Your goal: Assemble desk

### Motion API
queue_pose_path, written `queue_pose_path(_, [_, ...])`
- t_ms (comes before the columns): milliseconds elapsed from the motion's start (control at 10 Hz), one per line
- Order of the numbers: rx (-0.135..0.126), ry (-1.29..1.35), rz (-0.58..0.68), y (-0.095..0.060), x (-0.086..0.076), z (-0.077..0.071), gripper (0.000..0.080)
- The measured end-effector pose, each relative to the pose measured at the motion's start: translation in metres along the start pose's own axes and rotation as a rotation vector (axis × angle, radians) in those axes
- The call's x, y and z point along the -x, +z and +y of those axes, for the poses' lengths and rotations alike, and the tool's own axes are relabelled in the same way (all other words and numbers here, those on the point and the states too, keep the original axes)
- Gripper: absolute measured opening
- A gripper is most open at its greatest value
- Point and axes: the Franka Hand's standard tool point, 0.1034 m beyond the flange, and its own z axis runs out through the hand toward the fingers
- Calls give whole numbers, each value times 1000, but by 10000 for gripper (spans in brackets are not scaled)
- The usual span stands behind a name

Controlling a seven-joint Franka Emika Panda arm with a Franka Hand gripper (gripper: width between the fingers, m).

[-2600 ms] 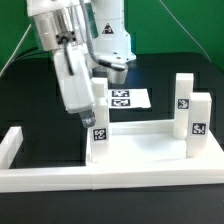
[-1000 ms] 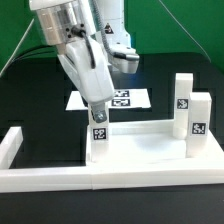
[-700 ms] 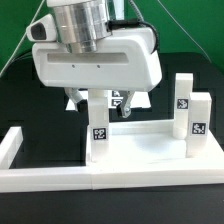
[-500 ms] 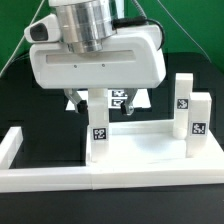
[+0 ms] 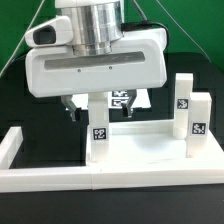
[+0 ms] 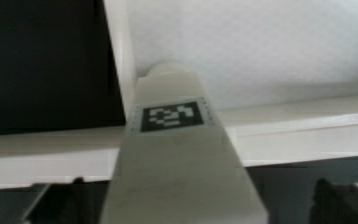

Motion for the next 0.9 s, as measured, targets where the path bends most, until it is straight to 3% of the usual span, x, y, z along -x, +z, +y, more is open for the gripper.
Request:
queue_pose_path(100, [0,46,-1,0,0,0,517])
queue_pose_path(200, [3,124,1,0,0,3,377])
queue_pose_path(300, [7,179,-1,1,1,6,294])
queue_pose_path(900, [24,330,-10,0,3,11,305])
